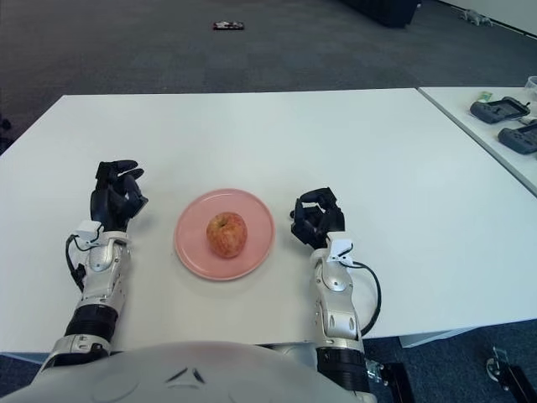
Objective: Put the apple into the plate.
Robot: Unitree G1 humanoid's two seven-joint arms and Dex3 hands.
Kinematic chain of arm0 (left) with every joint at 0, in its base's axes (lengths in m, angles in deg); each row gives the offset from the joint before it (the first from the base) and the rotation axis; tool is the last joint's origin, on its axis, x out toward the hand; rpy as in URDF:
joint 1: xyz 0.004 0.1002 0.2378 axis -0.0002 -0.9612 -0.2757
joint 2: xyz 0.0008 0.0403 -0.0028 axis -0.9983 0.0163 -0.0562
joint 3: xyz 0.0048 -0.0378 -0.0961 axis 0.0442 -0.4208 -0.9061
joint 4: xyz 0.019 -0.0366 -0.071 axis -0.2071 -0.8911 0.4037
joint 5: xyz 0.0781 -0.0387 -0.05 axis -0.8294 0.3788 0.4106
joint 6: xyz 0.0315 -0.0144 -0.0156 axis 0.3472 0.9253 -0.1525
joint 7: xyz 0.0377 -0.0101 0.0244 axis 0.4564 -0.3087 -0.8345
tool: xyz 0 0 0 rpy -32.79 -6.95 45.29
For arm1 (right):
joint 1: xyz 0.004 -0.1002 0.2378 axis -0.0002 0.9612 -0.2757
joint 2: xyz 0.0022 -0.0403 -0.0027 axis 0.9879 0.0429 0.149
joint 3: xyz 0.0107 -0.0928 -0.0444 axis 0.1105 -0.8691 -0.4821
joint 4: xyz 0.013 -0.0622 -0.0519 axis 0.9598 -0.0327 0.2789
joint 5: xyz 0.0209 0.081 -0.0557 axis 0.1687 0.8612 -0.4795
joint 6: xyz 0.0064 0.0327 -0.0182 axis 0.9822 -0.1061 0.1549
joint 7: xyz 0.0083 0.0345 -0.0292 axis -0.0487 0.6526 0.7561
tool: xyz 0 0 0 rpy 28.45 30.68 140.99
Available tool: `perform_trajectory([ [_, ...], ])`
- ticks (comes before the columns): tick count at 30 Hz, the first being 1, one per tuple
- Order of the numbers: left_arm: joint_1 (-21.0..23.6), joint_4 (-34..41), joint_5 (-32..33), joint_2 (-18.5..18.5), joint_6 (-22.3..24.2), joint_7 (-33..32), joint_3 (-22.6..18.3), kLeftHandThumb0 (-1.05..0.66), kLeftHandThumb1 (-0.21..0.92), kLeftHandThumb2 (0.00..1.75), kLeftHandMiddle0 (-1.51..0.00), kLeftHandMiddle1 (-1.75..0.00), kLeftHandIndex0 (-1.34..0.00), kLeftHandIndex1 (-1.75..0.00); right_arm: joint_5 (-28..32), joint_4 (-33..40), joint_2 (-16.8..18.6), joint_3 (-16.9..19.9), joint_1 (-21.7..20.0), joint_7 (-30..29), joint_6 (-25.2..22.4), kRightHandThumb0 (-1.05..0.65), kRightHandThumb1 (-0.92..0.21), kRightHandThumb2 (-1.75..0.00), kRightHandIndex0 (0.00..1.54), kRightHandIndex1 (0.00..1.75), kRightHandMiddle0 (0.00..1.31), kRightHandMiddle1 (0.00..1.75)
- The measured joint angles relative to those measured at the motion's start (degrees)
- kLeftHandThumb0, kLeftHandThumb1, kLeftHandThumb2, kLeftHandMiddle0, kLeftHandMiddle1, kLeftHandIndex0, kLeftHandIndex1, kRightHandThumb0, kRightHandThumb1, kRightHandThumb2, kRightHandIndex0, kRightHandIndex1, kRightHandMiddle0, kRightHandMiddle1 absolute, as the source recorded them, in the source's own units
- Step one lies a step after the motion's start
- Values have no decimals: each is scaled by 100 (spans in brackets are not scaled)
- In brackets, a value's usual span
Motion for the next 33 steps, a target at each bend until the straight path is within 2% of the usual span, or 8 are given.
perform_trajectory([
  [9,31,-148,-111,58,-172,159,2,-43,47,114,-72,-175,-49,-175,1,-17,-3,-2,-3,27,50,-40,-57,-101,64,140,41,175],
  [33,-70,-349,-328,258,-352,434,80,-44,44,117,-83,-175,-51,-175,0,-22,-9,1,-7,36,47,-40,-58,-100,63,139,40,175],
])
